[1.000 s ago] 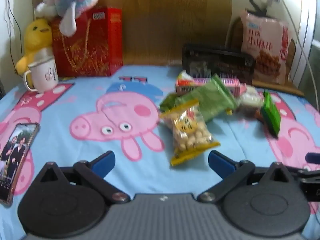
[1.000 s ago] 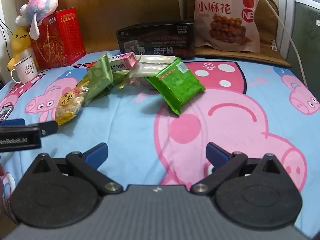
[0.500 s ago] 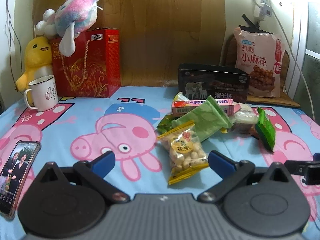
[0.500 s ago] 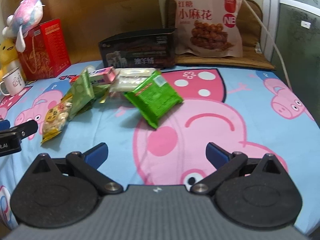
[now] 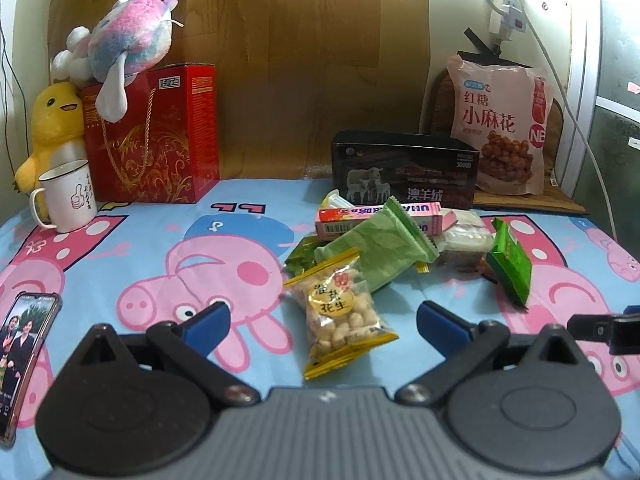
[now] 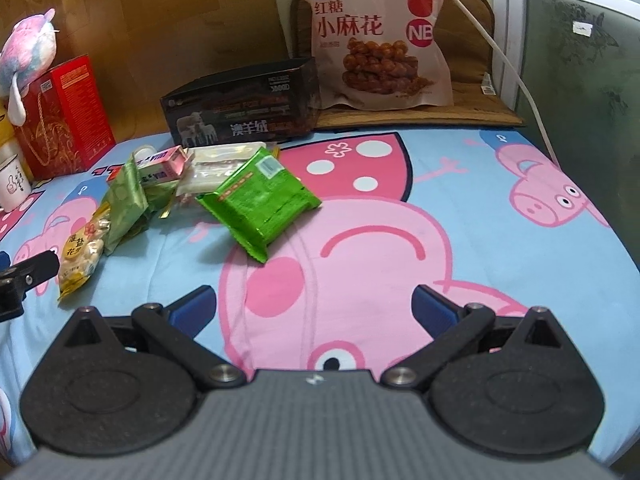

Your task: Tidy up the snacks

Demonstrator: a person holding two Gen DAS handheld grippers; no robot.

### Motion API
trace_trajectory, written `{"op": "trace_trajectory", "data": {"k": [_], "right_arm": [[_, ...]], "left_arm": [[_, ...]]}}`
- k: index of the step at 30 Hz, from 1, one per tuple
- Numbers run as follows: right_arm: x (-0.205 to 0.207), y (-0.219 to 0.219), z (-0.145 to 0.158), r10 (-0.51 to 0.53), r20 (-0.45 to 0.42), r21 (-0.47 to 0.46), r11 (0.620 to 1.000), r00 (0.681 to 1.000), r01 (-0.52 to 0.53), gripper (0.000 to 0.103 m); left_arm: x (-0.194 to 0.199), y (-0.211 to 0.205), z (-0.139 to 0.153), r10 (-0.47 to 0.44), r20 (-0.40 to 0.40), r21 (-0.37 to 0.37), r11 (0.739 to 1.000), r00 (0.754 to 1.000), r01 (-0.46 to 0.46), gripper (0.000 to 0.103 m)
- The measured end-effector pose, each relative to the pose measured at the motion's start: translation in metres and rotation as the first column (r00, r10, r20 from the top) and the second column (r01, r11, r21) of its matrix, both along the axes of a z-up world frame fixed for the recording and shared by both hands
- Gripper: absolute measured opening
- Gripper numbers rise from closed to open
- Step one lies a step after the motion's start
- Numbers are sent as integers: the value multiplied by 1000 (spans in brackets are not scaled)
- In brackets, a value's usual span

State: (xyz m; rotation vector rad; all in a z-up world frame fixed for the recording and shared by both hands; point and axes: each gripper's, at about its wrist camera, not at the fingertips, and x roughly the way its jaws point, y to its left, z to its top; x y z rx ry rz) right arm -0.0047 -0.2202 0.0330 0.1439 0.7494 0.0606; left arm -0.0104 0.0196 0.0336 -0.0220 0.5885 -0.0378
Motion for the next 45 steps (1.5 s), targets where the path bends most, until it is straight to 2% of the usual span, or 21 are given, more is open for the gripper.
{"op": "trace_trajectory", "data": {"k": [45], "right_arm": [[24, -4, -18, 11, -55, 4, 1000, 998, -11, 103]], "left_arm": [[22, -10, -10, -12, -55, 19, 1000, 998, 13, 103]]}}
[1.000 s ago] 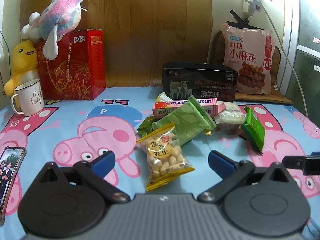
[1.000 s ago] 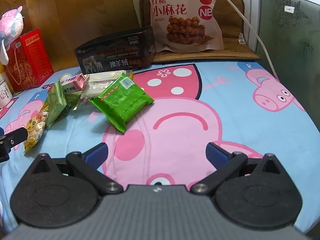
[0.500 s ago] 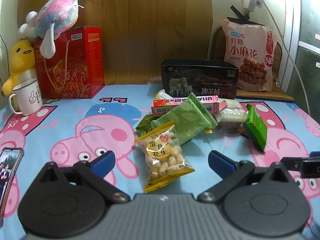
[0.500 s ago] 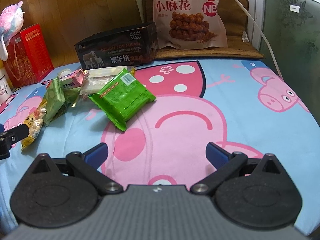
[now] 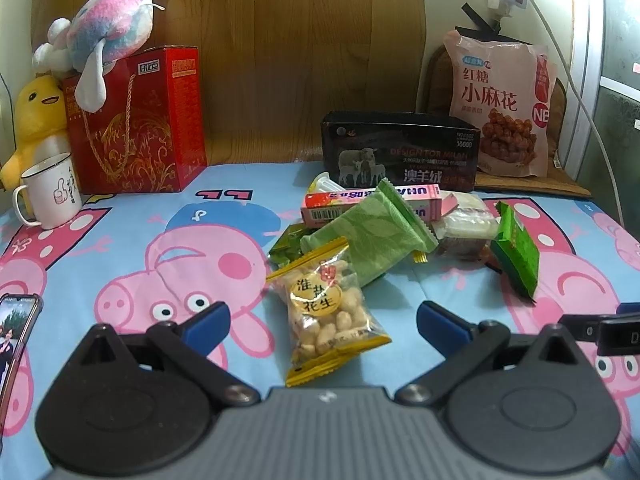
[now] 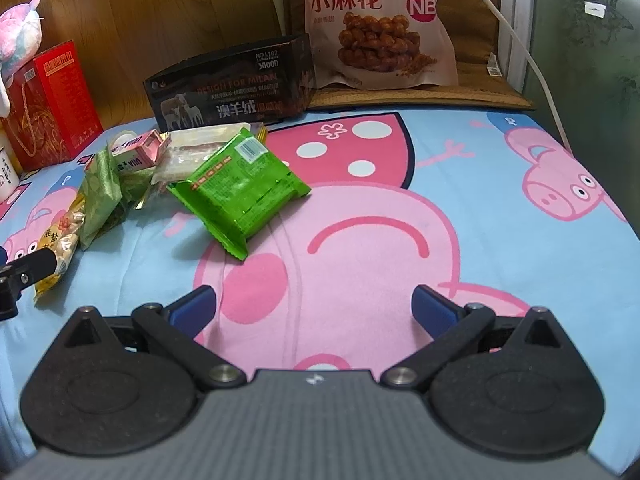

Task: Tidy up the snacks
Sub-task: 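Close the right gripper on the bright green snack packet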

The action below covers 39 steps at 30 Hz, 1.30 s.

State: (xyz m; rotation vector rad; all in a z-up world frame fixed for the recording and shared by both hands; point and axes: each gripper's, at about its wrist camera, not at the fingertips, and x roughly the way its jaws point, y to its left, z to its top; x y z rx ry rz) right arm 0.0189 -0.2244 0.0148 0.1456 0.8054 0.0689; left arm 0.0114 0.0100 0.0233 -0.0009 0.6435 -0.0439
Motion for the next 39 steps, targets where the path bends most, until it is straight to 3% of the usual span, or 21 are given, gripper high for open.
{"op": "trace_trajectory", "data": {"k": [9, 12, 15, 17, 19, 21, 26, 29, 31, 33, 34, 35, 36, 37, 39], "right_arm": [[6, -1, -2, -1, -16, 24, 1000, 1000, 1, 103], [-1, -15, 9, -20, 67, 143, 990, 998, 10, 103], [-6, -25, 15, -11, 150, 262, 965, 989, -29, 103], [-1, -20, 16, 9, 151, 244, 969, 988, -46, 103], [4, -14, 16, 40, 155, 214, 974, 987, -73, 92], [10, -11, 18, 78, 158, 186, 977, 984, -107, 87], [25, -8, 13, 179, 185, 98, 975, 966, -199, 87], [38, -9, 2, 240, 164, 65, 965, 957, -253, 87], [48, -11, -7, 264, 147, 95, 955, 953, -280, 88], [55, -11, -12, 272, 148, 126, 948, 951, -291, 88], [56, -9, -13, 277, 166, 115, 948, 946, -297, 87], [57, -5, -14, 291, 173, 102, 945, 941, -311, 85], [56, -2, -14, 300, 181, 94, 943, 937, -320, 75], [54, 0, -14, 304, 189, 87, 942, 934, -325, 68], [50, 2, -12, 301, 194, 90, 942, 934, -322, 66]], "left_arm": [[5, 10, 2, 18, 10, 6, 1000, 1000, -18, 103], [12, 21, 11, 39, 22, -2, 999, 999, -39, 103], [24, 30, 18, 12, -1, -79, 997, 1000, -12, 103], [32, 29, 20, -24, -27, -129, 991, 999, 21, 102], [42, 24, 20, -72, -44, -171, 983, 996, 63, 99], [50, 13, 21, -114, -54, -191, 976, 992, 102, 93], [74, -26, 18, -286, -88, -261, 931, 954, 255, 82], [87, -51, 15, -344, -96, -263, 914, 934, 309, 82], [97, -66, 12, -376, -101, -259, 904, 921, 341, 77], [107, -78, 7, -394, -129, -258, 900, 910, 353, 58], [110, -82, 5, -402, -140, -262, 896, 905, 358, 53], [111, -85, 3, -404, -145, -258, 897, 903, 359, 43], [110, -87, 2, -398, -138, -236, 902, 907, 361, 35], [108, -88, 2, -395, -136, -214, 907, 909, 362, 36], [105, -83, 5, -398, -138, -230, 904, 907, 361, 34]]}}
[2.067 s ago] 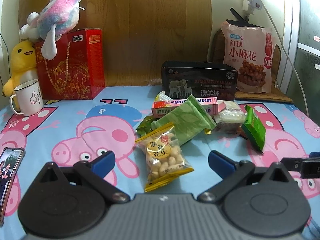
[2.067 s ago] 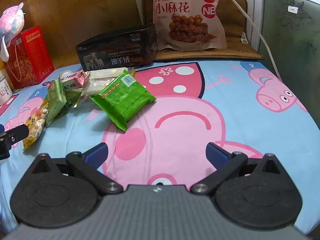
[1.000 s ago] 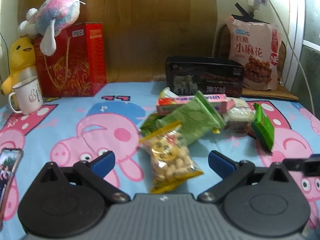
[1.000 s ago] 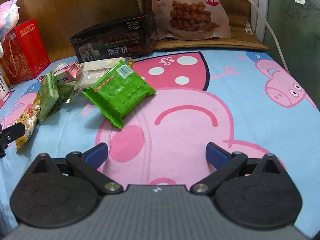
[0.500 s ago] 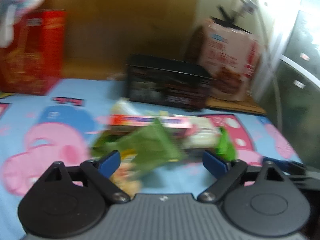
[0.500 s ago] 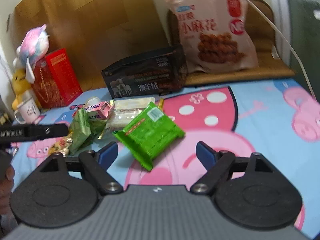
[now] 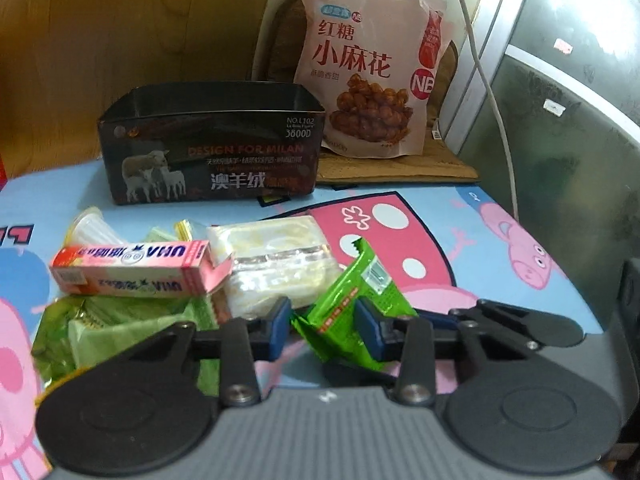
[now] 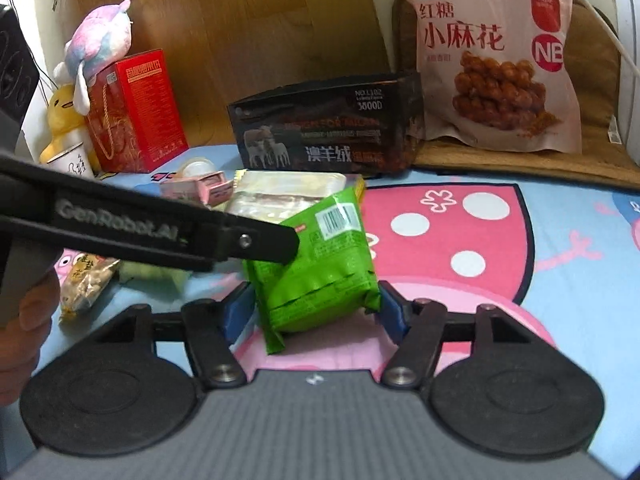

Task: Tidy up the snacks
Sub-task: 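Close the right gripper on the bright green snack packet, then carry the green packet into the black tin box and open the right gripper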

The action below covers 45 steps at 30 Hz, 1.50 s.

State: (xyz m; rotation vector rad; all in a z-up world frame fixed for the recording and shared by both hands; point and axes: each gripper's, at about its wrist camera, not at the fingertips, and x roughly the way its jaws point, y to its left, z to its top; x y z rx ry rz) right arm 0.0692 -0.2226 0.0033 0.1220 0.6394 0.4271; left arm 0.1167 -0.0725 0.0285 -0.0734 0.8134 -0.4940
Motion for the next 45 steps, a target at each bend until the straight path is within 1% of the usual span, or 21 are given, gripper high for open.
{"op": "trace_trajectory", "data": {"k": [1, 2, 7, 10, 13, 15, 17, 20, 23, 25, 32, 35, 38, 41, 45], "right_arm": [[-2, -1, 1, -1, 0, 11, 1000, 1000, 1, 63], [-5, -3, 2, -4, 5, 26, 1000, 1000, 4, 62], [-19, 4, 21, 16, 49, 70, 997, 999, -19, 61], [-28, 18, 26, 52, 42, 91, 994, 998, -56, 59], [-37, 34, 24, 113, -12, 128, 986, 994, -110, 57], [-43, 44, 21, 155, -57, 160, 977, 986, -144, 55], [-49, 54, 19, 185, -82, 177, 970, 979, -169, 54], [-58, 69, 23, 206, -84, 160, 968, 975, -191, 53], [-63, 77, 30, 209, -79, 152, 969, 975, -196, 52], [-67, 80, 35, 203, -63, 145, 971, 977, -192, 48], [-67, 78, 51, 145, -8, 141, 980, 989, -143, 47], [-61, 76, 54, 127, -8, 157, 980, 992, -124, 47], [-50, 72, 60, 111, 2, 159, 981, 994, -110, 47], [-27, 63, 69, 82, 16, 180, 980, 997, -83, 46], [14, 53, 82, 39, 52, 183, 982, 998, -48, 46]], "left_arm": [[-3, 5, 3, 1, -2, -11, 1000, 1000, -1, 34], [-8, 10, 7, 0, 3, -28, 1000, 1000, 0, 32], [-33, 33, 27, 34, 59, -61, 998, 998, -30, 32], [-48, 57, 25, 80, 40, -72, 994, 996, -76, 32], [-66, 84, 19, 125, 11, -82, 989, 992, -124, 32], [-78, 99, 15, 149, -2, -87, 985, 989, -149, 32], [-89, 112, 12, 172, -10, -97, 980, 985, -172, 32], [-101, 122, 10, 193, -5, -111, 975, 981, -193, 32], [-109, 129, 15, 207, 17, -134, 970, 978, -203, 33], [-112, 131, 20, 212, 34, -148, 968, 977, -205, 33], [-98, 128, 38, 193, 88, -160, 971, 977, -177, 33], [-89, 125, 41, 179, 97, -155, 974, 979, -163, 33], [-72, 121, 49, 165, 113, -155, 977, 980, -146, 33], [-46, 111, 62, 151, 143, -152, 980, 978, -129, 34], [10, 92, 82, 135, 184, -134, 985, 974, -111, 34]]}}
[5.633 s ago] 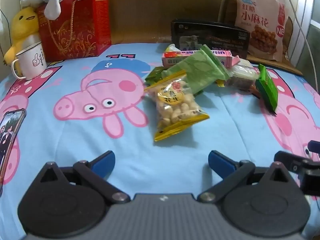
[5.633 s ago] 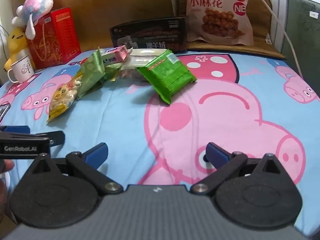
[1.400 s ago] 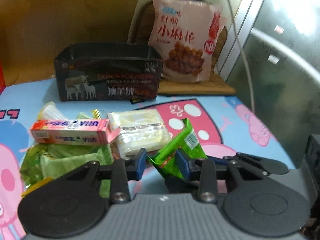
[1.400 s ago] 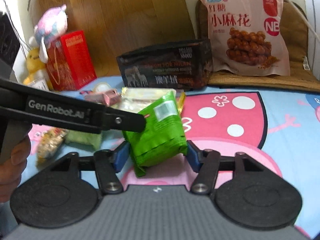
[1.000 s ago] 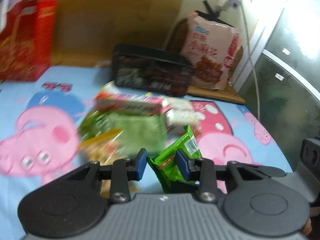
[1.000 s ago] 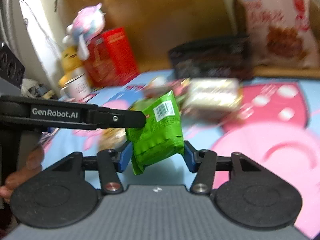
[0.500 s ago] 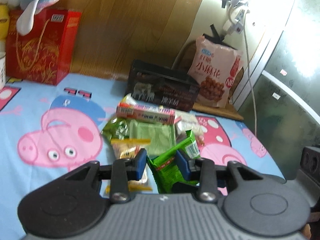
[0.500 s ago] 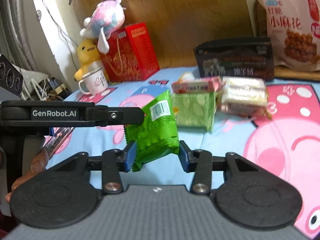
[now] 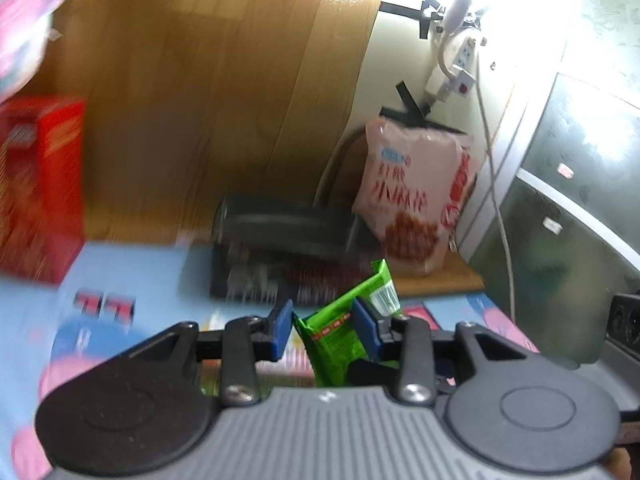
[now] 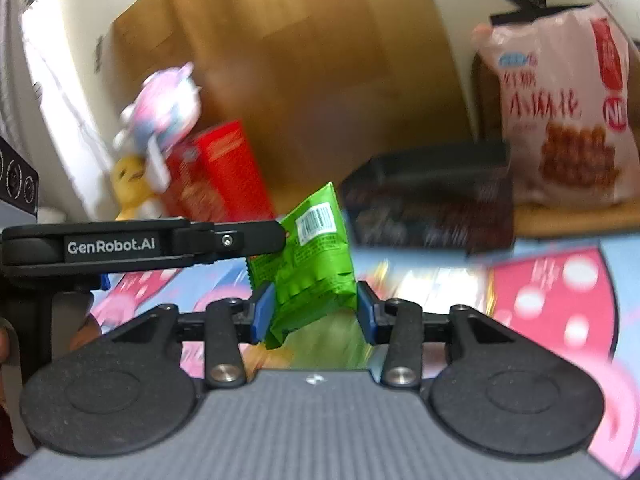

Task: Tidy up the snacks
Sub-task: 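Carry the green packet into the black tin box and open the right gripper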

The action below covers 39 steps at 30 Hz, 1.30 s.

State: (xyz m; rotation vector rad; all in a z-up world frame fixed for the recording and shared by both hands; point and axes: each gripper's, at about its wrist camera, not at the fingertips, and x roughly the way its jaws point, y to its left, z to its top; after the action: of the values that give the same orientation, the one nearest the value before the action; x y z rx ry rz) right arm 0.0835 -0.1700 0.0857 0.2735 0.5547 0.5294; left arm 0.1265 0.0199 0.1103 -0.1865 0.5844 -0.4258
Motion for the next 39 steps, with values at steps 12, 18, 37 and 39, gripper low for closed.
{"op": "trace_trajectory", "data": {"k": [12, 18, 37, 39], "right_arm": [[163, -29, -3, -122, -19, -50, 991, 992, 121, 57], [152, -78, -17, -299, 7, -12, 954, 954, 299, 72], [91, -74, -78, -133, -350, 177, 963, 927, 205, 74], [79, -65, -77, -120, -348, 171, 967, 930, 189, 74]], "left_arm": [[172, -48, -8, 66, -26, 81, 995, 997, -64, 36], [190, -1, -38, 279, -66, 129, 954, 958, -269, 37], [108, 23, -74, 259, -270, 249, 949, 927, -192, 35], [104, 26, -71, 262, -270, 238, 951, 927, -199, 43]]}}
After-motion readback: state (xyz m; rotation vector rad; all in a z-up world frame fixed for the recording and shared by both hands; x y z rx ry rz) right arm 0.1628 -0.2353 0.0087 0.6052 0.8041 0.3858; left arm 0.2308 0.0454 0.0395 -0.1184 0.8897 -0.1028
